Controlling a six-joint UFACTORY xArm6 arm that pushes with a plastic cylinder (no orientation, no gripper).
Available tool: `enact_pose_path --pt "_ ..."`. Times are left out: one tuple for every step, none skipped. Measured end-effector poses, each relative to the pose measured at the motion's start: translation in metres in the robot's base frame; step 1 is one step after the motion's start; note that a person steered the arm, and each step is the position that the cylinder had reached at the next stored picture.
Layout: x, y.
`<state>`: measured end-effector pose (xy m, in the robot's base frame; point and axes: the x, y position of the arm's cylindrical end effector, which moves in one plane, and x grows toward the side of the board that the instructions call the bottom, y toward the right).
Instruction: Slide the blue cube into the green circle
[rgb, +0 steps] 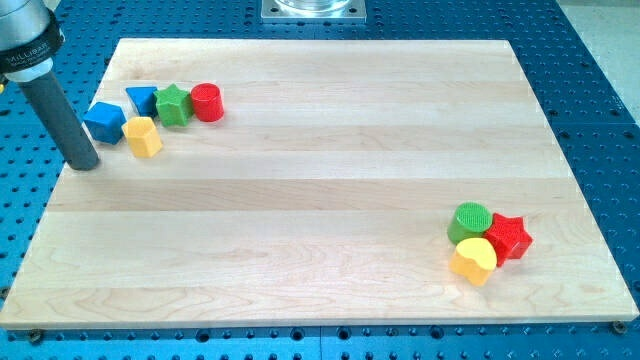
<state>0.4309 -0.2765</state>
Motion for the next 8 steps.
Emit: enact_pose_path --pt "0.0 0.0" --pt "0.0 0.0" --pt "0.001 -0.002" --pt "-0.018 -0.027" --pt "-0.045 -0.015" --pt "-0.064 0.015" --pt "-0.09 0.018" --pt "-0.091 0.048"
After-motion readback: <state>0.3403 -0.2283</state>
